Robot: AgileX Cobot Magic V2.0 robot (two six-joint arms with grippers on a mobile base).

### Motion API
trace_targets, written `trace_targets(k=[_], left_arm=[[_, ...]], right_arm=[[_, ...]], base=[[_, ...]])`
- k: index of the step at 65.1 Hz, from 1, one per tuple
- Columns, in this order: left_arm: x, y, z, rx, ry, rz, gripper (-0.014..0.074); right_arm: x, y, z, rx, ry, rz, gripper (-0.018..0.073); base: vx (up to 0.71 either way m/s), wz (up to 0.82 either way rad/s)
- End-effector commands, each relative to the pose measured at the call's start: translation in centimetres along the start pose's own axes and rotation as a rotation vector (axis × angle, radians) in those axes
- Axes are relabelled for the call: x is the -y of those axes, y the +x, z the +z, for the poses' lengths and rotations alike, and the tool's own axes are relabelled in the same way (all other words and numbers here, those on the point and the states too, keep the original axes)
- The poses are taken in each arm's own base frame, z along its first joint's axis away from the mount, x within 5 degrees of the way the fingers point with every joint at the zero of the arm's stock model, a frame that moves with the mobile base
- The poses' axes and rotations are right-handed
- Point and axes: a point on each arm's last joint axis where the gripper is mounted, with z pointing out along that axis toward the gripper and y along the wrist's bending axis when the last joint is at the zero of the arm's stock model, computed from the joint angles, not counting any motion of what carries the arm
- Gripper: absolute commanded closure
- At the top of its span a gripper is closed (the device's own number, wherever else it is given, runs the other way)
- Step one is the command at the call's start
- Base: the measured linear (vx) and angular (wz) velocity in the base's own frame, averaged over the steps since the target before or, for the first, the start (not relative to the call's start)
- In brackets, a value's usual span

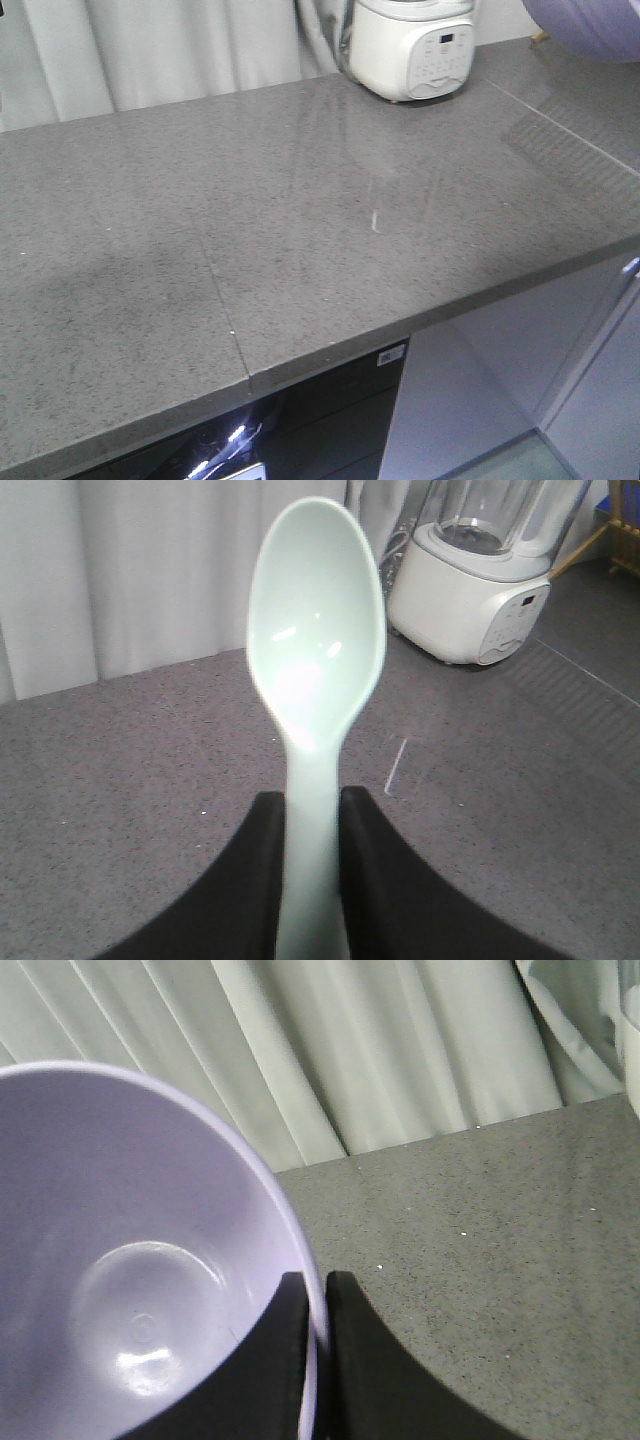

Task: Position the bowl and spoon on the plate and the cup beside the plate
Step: 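Turn the base away from the counter carrying spoon and bowl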

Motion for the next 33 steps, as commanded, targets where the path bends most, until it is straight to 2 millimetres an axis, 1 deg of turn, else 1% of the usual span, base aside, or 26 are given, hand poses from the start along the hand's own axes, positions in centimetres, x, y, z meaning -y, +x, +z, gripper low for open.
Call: trace_targets(k=[1,33], left_arm=[[0.59,-1.51,-1.52,0.116,0.028,-0.008,0.0603],[0.59,-1.51,-1.52,0.116,0.028,-0.008,0.0603]], right_arm=[[-1.83,-1.26,-0.90,0.086,-0.042,-0.033,0.0564],[-1.84,-1.26,-0.90,0.086,-0.043,-0.033,0.0564]], base=[[-0.05,-0.30],[-0.05,-0.31]])
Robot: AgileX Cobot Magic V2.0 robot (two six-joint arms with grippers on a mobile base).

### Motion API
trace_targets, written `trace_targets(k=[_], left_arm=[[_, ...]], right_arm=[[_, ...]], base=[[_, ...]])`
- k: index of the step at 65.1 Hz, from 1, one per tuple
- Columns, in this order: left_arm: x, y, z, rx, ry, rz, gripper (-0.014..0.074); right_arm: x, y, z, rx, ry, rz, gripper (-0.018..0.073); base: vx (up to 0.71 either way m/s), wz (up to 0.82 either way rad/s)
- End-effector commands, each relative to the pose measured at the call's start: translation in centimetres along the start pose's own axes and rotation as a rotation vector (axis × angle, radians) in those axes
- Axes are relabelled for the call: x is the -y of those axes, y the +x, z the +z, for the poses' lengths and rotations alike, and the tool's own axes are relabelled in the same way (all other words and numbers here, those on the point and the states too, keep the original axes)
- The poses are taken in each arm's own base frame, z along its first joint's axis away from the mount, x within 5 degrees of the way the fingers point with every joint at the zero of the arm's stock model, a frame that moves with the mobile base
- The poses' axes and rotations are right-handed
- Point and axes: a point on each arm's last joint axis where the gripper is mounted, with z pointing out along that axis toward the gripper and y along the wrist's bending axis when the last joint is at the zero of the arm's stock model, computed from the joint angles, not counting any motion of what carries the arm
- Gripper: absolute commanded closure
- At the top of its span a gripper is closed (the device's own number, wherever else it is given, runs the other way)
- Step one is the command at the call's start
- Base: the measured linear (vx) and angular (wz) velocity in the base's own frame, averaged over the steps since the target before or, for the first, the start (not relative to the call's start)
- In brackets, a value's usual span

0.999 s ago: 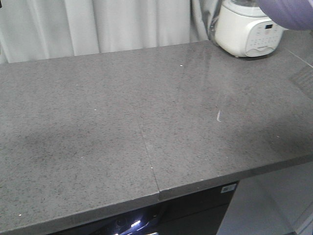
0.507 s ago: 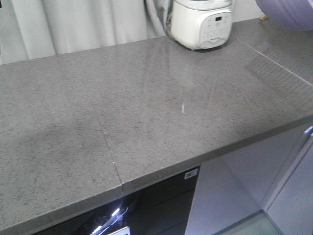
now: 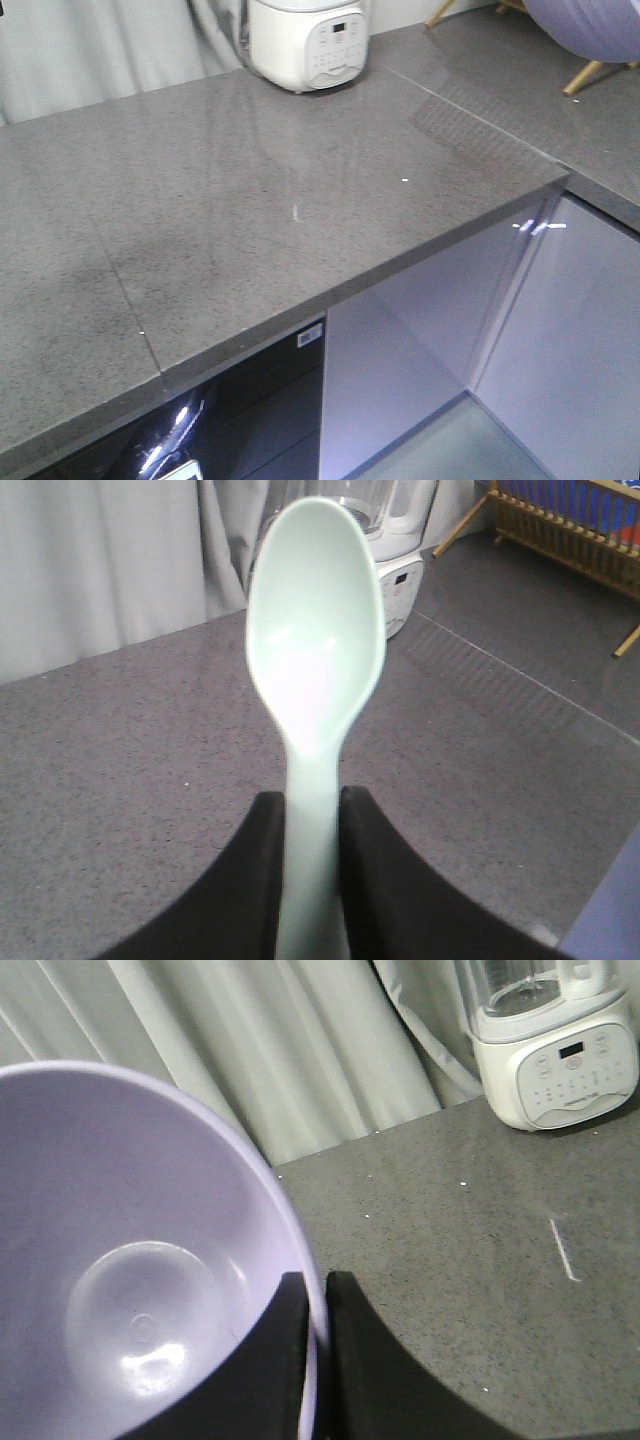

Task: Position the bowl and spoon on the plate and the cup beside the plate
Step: 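Turn the base away from the counter carrying spoon and bowl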

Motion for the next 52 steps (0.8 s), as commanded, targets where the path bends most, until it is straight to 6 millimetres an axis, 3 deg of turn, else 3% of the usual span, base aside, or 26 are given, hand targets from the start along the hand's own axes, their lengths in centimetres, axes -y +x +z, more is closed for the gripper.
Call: trace_targets(k=[1,52], left_arm=[[0.59,-1.51,-1.52,0.116,0.028,-0.008,0.0603],[0.59,-1.51,-1.52,0.116,0.028,-0.008,0.0602]], right_arm=[[-1.84,-1.26,-0.90,0.086,-0.043,-0.033,0.0564],[-1.84,-1.26,-0.90,0.086,-0.043,-0.033,0.0564]], base=[[-0.05,-0.33],[-0.05,-0.32]])
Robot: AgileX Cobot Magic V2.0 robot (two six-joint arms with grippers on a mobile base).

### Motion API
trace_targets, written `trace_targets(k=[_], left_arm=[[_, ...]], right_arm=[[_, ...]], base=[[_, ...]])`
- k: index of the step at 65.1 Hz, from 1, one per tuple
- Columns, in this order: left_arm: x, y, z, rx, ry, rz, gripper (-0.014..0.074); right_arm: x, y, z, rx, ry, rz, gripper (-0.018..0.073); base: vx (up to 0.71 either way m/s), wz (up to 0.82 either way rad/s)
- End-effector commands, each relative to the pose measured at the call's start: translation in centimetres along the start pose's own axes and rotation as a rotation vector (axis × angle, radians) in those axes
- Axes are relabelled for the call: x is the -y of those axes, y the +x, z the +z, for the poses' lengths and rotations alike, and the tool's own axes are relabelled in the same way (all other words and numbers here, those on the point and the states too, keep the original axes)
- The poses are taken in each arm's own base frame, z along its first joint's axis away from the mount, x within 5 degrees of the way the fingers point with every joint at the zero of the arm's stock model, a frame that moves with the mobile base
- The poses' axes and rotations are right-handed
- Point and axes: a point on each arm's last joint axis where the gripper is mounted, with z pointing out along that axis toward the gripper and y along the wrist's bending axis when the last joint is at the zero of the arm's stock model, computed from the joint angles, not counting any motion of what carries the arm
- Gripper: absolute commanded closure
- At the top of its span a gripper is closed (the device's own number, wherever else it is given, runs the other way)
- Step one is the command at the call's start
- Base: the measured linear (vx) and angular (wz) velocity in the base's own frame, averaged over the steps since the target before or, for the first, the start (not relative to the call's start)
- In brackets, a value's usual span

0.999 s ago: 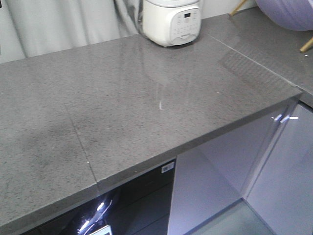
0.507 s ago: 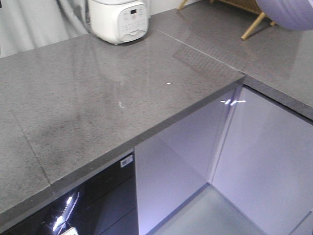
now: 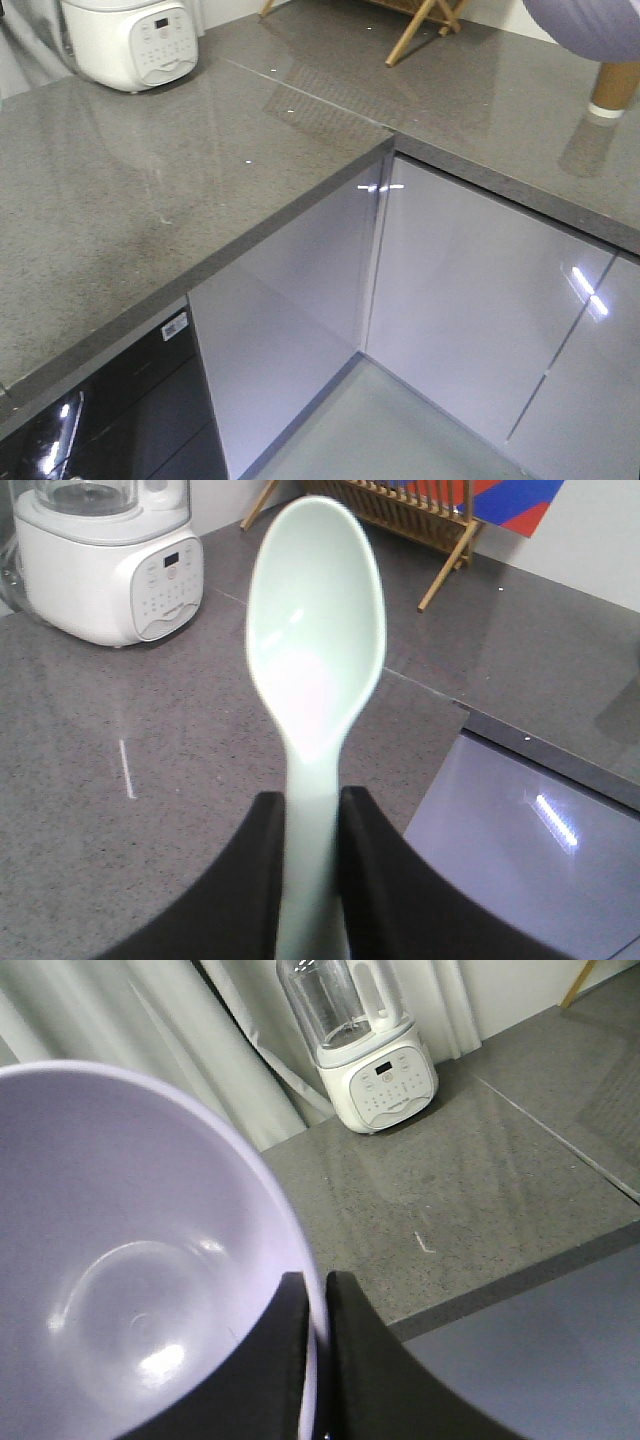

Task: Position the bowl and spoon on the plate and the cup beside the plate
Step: 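Turn the base away from the counter carrying spoon and bowl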

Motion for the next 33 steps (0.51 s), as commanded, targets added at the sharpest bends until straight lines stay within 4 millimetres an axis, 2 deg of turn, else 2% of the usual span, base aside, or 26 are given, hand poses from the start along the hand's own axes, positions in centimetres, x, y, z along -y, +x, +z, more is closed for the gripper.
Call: trace_targets(k=[1,33], left_arm=[[0.59,-1.51,-1.52,0.116,0.028,-0.008,0.0602],[0.59,-1.51,-1.52,0.116,0.028,-0.008,0.0602]], right_arm=[[-1.84,-1.26,-0.90,0.086,-0.043,-0.033,0.0564],[-1.84,-1.26,-0.90,0.086,-0.043,-0.033,0.0564]], base=[[-0.05,-0.27],[-0.05,-0.26]])
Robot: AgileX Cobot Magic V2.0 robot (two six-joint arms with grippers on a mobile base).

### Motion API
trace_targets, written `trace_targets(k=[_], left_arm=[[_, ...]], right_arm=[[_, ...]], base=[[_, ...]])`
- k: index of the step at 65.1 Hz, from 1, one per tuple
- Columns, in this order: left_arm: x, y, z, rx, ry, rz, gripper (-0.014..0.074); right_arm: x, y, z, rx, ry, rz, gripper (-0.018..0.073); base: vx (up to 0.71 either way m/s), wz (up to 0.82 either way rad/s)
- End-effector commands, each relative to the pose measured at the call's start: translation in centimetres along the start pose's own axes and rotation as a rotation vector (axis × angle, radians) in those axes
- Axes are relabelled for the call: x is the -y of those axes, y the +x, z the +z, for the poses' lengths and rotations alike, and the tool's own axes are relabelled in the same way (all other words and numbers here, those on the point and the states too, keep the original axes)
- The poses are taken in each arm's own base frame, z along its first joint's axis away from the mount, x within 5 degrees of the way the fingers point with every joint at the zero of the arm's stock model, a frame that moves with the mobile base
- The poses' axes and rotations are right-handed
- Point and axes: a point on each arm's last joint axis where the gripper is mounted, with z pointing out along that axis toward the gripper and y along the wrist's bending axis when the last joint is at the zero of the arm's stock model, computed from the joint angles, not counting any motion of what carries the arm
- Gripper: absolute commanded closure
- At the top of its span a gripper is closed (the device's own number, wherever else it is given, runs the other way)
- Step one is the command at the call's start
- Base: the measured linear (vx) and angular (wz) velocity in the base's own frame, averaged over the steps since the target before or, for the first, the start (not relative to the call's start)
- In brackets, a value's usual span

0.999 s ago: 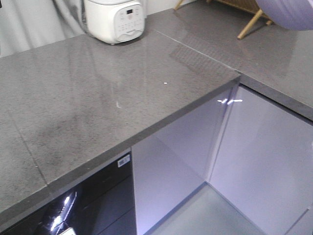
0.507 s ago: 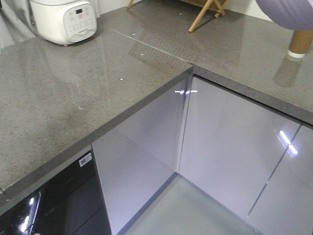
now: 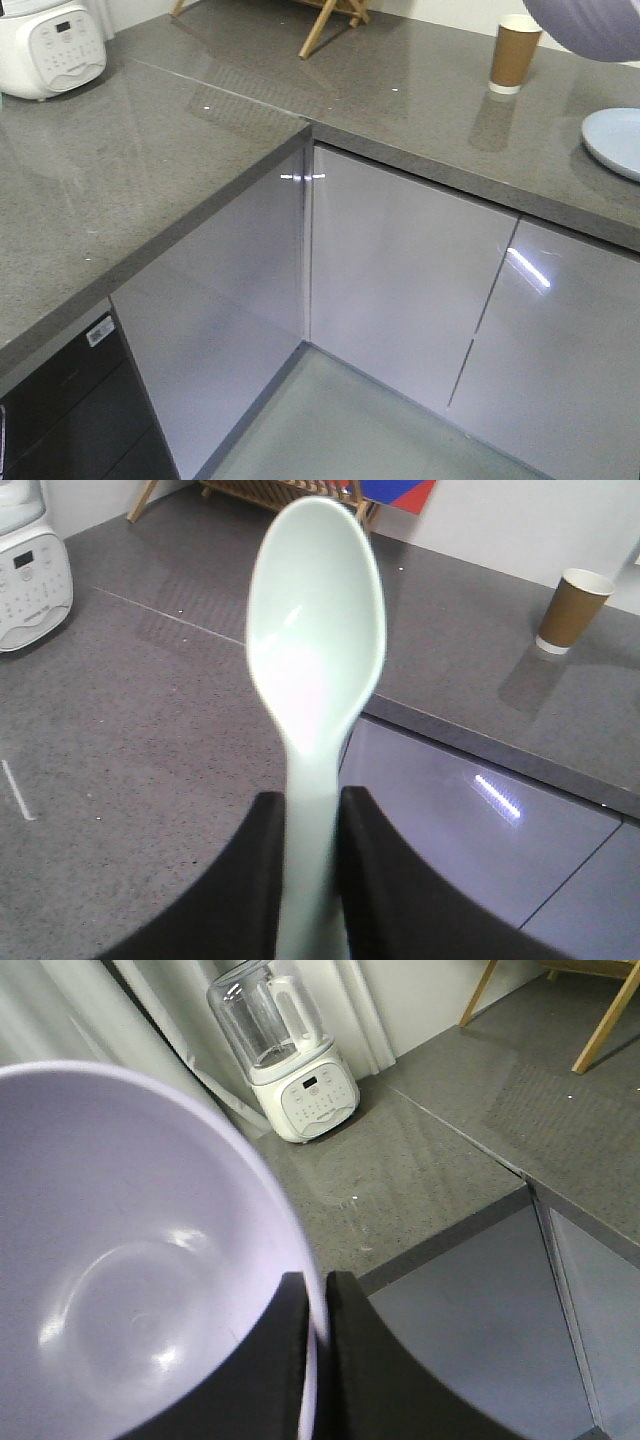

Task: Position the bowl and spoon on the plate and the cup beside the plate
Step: 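Turn the base away from the counter carrying spoon and bowl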

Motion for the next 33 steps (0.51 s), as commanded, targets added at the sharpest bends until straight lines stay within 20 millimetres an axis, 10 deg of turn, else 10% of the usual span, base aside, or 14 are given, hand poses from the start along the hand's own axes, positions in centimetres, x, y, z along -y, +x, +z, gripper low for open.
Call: trace_targets(k=[1,33], left_arm=[[0.59,-1.51,-1.52,0.116,0.028,-0.008,0.0602],[0.59,-1.51,-1.52,0.116,0.028,-0.008,0.0602]], right_arm=[[-1.84,-1.26,-0.90,0.086,-0.043,-0.033,0.0564],[-1.84,-1.26,-0.90,0.086,-0.043,-0.033,0.0564]], base=[[-0.05,-0.24],[-0.02,-0.22]])
